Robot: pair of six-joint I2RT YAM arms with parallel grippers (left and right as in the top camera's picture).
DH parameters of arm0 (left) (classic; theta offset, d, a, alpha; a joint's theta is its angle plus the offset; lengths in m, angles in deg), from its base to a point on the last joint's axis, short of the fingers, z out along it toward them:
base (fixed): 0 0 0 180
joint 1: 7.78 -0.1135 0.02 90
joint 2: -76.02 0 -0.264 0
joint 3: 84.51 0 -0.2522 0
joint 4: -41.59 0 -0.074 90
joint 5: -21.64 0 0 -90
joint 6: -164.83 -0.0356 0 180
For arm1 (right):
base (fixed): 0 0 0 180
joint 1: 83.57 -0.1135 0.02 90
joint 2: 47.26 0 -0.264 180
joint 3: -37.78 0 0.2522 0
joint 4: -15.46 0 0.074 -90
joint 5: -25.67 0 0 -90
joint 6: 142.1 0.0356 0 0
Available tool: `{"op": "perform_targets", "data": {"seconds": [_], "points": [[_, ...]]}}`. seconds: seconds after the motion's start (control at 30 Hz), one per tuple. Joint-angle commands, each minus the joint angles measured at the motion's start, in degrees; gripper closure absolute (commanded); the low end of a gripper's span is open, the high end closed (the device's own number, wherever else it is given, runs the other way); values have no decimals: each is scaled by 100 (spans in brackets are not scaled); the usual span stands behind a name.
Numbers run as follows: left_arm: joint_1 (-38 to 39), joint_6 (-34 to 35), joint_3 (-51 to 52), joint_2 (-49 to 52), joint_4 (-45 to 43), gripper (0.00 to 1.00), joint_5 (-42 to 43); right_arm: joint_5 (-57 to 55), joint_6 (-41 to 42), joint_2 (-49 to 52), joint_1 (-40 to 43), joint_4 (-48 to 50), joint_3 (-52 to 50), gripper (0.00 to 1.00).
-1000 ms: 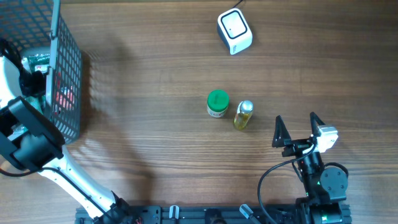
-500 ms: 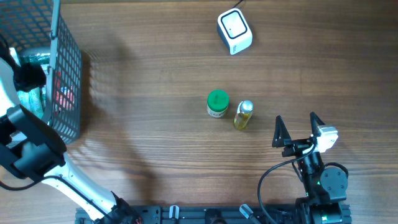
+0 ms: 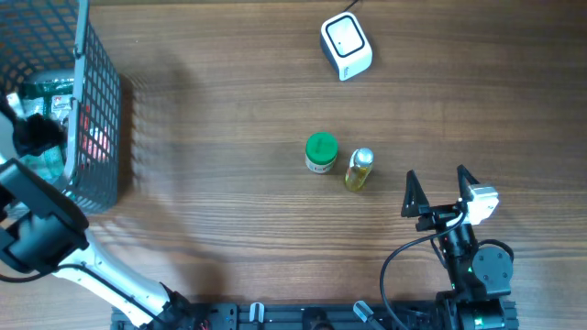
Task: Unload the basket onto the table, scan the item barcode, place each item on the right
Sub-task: 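Grasp the green-white gloves packet inside the basket with the left gripper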
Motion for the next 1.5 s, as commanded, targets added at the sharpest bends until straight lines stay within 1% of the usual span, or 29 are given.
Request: {"op": "perform_targets", "data": {"seconds": [0.0, 0.07, 0.17, 0.53, 0.63, 0.77, 0.83, 1.1, 1.2, 1.27, 1.3, 1.33, 1.37, 1.4, 1.47], "points": [[-136, -127, 44, -52, 13, 0, 1303, -76, 42, -35, -17, 17, -4, 0], [-133, -155, 44, -52, 22, 0, 1412, -76, 44, -35, -17, 17, -4, 0], [-79, -446, 44, -52, 55, 1, 1580, -76, 42, -35, -17, 17, -4, 0], [-39, -474, 48, -26, -168, 0, 1585, -76, 39, -35, -17, 17, -4, 0], [39, -597, 109, 15, -310, 0, 1580, -76, 44, -35, -17, 17, -4, 0], [129, -605, 170, 205, -507, 0, 1532, -76, 44, -35, -17, 17, -4, 0], [157, -704, 181, 356, -525, 0, 1508, -76, 42, -35, -17, 17, -4, 0], [162, -726, 197, 946, -684, 1, 1375, -76, 42, -35, -17, 17, -4, 0], [162, -723, 197, 1045, -695, 9, 966, -76, 42, -35, -17, 17, -4, 0], [162, -721, 197, 1088, -706, 43, 647, -76, 42, -35, -17, 17, -4, 0], [162, -721, 197, 1093, -713, 52, 629, -76, 44, -35, -17, 17, -4, 0], [162, -721, 197, 1093, -723, 57, 629, -76, 44, -35, -17, 17, -4, 0], [162, -721, 197, 1093, -734, 54, 632, -76, 44, -35, -17, 17, -4, 0], [162, -719, 197, 1093, -734, 36, 632, -76, 42, -35, -17, 17, -4, 0], [162, -721, 195, 1058, -737, 25, 629, -76, 42, -35, -17, 17, -4, 0]]}}
